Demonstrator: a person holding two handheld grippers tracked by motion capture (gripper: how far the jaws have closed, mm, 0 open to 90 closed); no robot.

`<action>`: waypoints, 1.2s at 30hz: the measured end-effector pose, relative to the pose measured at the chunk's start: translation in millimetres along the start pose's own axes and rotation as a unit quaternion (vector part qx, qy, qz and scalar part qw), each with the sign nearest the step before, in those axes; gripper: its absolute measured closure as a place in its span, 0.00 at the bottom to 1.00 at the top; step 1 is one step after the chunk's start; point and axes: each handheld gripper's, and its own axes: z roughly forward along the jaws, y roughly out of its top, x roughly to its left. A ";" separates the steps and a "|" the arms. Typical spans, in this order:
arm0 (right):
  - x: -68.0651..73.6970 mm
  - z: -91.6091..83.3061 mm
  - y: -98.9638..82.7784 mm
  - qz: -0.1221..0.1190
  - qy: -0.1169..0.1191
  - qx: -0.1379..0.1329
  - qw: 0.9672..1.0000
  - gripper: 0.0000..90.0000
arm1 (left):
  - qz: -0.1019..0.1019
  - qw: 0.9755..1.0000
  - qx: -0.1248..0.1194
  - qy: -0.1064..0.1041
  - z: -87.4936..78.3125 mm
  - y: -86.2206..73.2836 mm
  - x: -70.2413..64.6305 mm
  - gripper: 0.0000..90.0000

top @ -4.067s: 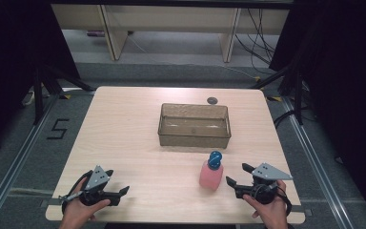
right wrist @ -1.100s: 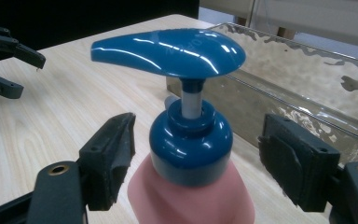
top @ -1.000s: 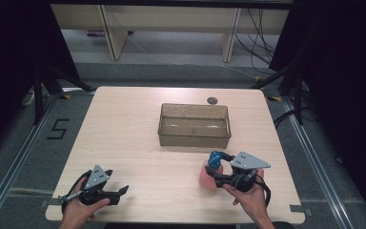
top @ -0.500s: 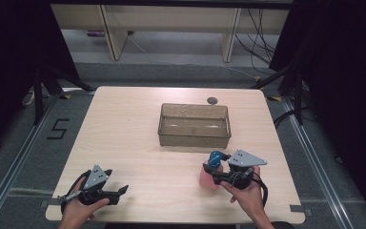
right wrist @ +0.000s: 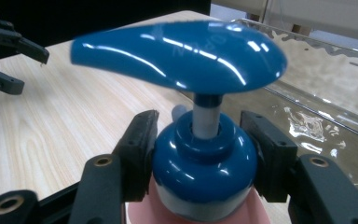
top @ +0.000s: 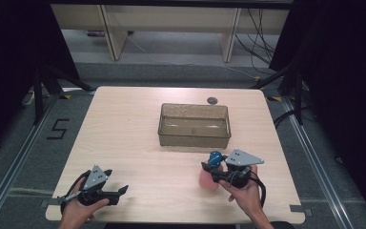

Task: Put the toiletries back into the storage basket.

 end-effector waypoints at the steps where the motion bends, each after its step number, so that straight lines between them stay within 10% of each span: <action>1: -1.9 1.6 -0.1 -0.012 0.004 -0.001 1.000 0.55 | 0.003 1.000 -0.001 -0.004 0.7 -0.2 0.7 0.19; 14: 4.9 -0.2 0.4 -0.004 -0.015 0.003 1.000 0.59 | 0.025 1.000 0.000 0.000 0.5 1.2 2.1 0.19; 23: 7.9 -6.3 7.8 0.016 -0.014 -0.002 1.000 0.59 | 0.001 1.000 -0.005 -0.005 2.3 -0.2 -0.9 0.19; 36: -3.7 -2.4 24.2 -0.017 -0.017 -0.014 1.000 0.59 | -0.006 1.000 -0.012 -0.001 1.5 -0.2 0.3 0.19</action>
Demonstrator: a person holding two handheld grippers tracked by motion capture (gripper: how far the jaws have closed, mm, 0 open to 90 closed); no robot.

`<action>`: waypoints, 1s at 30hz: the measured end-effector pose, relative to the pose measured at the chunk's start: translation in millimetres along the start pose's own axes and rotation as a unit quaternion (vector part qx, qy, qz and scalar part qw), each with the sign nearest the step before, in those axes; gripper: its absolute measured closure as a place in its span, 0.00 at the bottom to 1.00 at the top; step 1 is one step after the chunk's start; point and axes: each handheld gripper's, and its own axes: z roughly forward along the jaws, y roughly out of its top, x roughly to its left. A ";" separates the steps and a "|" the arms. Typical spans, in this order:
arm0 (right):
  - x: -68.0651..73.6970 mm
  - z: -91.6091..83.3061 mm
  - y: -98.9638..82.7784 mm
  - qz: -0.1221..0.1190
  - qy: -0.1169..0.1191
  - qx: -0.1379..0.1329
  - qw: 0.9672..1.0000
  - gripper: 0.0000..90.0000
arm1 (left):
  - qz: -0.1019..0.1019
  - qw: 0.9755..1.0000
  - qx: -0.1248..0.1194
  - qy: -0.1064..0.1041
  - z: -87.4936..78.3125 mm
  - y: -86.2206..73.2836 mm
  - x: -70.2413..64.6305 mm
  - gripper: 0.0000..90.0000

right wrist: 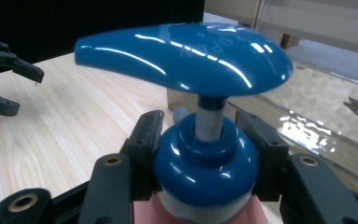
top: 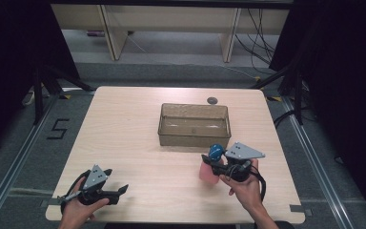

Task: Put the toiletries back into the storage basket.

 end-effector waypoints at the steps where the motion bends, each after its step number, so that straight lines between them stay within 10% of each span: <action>1: 0.6 1.4 1.3 0.009 0.009 -0.003 1.000 0.59 | -0.001 1.000 -0.003 -0.001 0.1 -0.4 -0.1 0.19; 30: -25.7 11.2 52.3 0.015 0.008 -0.006 1.000 0.59 | 0.006 1.000 0.005 -0.003 -0.9 -1.1 0.7 0.19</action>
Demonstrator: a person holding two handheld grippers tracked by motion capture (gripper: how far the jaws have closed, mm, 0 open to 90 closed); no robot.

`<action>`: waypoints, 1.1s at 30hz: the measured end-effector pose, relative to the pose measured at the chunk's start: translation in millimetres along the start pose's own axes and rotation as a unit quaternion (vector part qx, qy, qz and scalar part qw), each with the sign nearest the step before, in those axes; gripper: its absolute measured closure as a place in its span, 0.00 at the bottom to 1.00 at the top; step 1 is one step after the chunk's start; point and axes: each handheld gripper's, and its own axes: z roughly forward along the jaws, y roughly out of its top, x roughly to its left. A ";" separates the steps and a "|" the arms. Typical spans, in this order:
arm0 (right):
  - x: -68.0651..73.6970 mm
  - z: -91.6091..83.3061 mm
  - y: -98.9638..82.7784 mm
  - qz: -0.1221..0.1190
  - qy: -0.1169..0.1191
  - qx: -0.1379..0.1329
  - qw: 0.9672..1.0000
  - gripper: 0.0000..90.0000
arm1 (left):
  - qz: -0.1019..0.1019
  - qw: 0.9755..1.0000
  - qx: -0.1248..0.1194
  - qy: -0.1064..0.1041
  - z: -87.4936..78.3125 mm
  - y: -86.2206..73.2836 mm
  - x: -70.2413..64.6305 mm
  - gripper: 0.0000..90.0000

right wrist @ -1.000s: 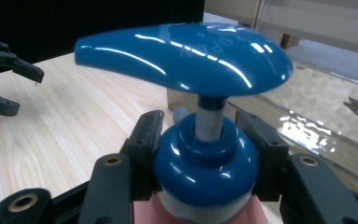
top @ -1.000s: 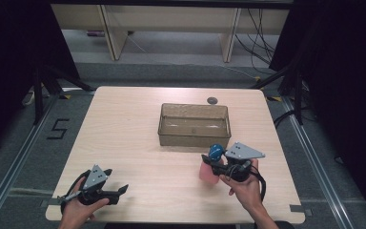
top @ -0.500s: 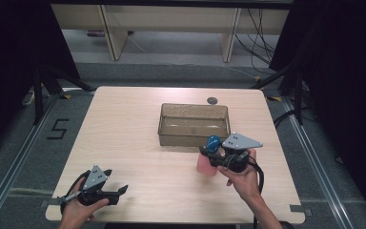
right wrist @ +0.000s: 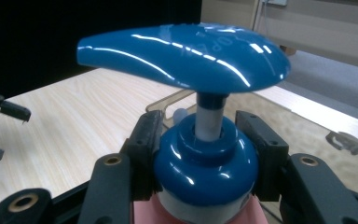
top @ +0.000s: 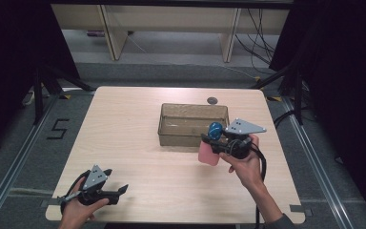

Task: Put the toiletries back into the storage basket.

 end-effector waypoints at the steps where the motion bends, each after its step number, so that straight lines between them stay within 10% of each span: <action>1: -1.3 0.4 2.1 0.000 -0.003 -0.002 1.000 0.59 | -0.006 1.000 -0.005 -0.001 0.7 0.0 -0.7 0.19; 33: -43.4 18.3 35.5 0.008 -0.040 -0.024 0.999 0.59 | -0.004 1.000 -0.006 0.000 -0.5 0.5 -0.2 0.19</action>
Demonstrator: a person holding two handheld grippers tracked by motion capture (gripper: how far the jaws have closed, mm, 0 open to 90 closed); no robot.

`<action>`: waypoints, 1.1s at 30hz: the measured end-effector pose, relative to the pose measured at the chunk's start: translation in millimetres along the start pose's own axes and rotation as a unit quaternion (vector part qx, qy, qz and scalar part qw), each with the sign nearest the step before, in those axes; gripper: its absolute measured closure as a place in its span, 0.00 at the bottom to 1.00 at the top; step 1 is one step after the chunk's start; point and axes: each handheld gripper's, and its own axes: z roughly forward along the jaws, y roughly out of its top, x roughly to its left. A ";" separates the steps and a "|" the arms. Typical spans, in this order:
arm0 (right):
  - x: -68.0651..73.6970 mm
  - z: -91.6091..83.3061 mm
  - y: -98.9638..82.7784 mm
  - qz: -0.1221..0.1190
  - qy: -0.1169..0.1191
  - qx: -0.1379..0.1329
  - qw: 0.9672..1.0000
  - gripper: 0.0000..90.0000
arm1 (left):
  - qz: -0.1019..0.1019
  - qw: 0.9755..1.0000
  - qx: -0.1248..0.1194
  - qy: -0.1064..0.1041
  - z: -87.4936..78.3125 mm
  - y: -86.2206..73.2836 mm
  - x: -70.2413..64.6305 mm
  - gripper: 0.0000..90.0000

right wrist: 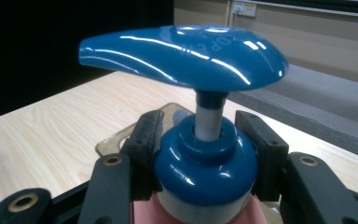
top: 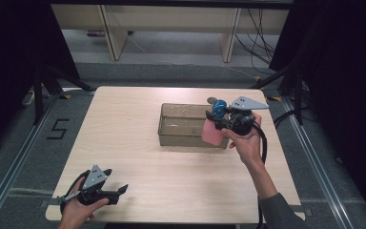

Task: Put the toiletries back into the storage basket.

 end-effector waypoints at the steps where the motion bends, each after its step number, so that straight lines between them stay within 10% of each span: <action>1: -1.3 -0.2 0.9 0.004 -0.007 0.005 1.000 0.59 | -0.001 1.000 -0.001 0.001 0.1 0.2 0.1 0.19; 33: -34.9 25.9 -0.9 0.036 -0.045 0.008 0.998 0.59 | 0.001 1.000 -0.004 0.000 -0.1 1.2 -1.4 0.19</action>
